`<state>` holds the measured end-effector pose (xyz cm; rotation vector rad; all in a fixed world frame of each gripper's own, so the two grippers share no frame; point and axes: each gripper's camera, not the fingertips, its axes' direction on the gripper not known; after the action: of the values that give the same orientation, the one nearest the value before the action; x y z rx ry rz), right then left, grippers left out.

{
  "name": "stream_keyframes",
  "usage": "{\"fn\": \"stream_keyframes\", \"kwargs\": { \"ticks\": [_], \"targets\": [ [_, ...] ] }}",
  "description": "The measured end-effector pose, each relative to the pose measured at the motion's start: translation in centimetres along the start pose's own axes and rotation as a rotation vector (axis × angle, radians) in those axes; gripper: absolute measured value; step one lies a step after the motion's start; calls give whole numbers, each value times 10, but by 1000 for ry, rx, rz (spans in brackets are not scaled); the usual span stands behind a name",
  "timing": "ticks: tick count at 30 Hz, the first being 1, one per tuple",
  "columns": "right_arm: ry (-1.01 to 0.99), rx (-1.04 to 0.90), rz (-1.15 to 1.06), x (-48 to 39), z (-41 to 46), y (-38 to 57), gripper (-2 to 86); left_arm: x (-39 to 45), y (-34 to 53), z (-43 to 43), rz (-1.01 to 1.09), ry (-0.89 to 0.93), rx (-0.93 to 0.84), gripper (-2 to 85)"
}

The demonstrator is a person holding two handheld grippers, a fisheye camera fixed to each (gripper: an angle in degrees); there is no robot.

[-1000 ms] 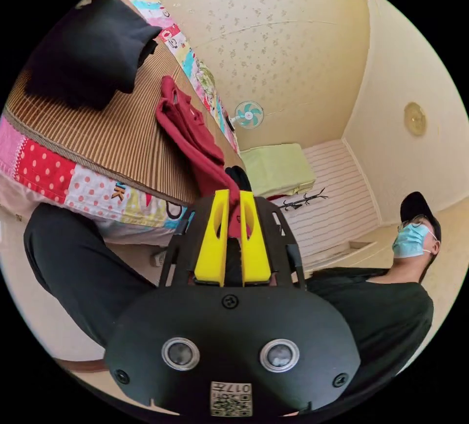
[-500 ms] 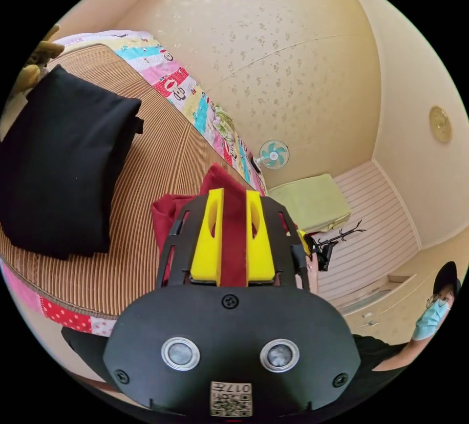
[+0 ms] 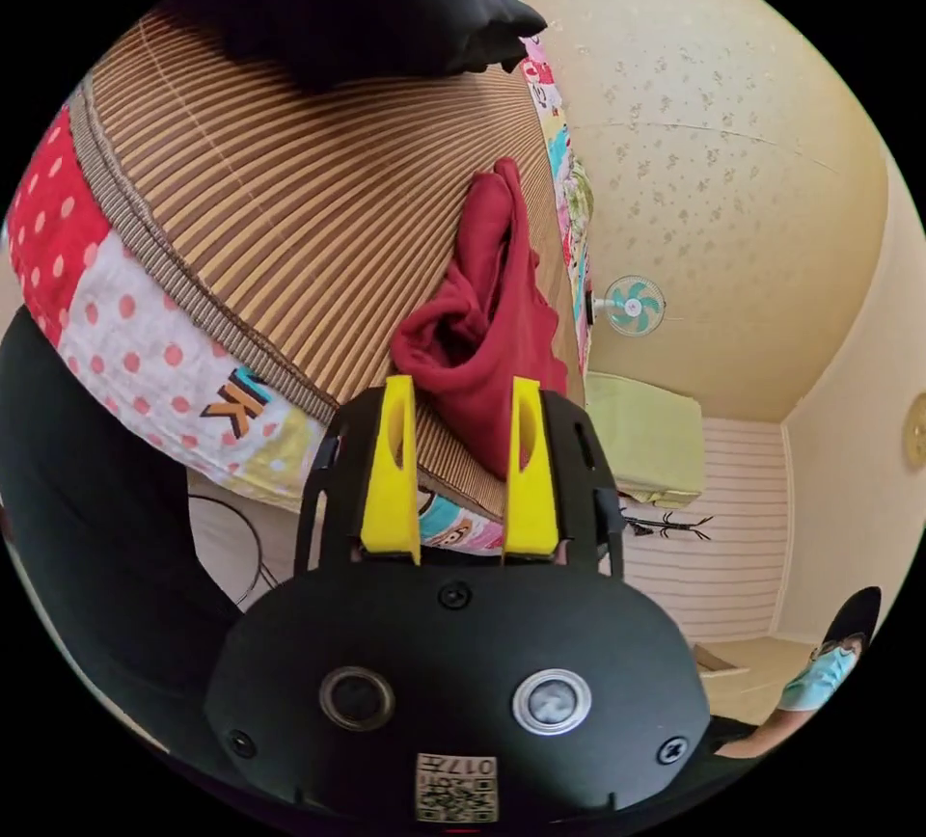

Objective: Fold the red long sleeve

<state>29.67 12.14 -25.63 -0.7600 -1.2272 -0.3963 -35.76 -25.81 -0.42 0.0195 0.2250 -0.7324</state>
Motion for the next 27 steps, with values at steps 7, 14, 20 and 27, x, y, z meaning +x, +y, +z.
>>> {"fn": "stream_keyframes", "kwargs": {
  "ticks": [7, 14, 20, 27],
  "targets": [
    [-155, -24, 65, 48, -39, 1, 8, 158, -6, 36, 443, 20, 75, 64],
    [-270, 23, 192, 108, -92, 46, 16, 296, 130, 185, 1029, -10, -245, 81],
    [-368, -10, 283, 169, -123, 79, 60, 256, 156, 185, 973, 71, -234, 111],
    [-619, 16, 359, 211, -140, 85, 145, 94, 66, 186, 296, -132, -247, 175]
  ]
}}
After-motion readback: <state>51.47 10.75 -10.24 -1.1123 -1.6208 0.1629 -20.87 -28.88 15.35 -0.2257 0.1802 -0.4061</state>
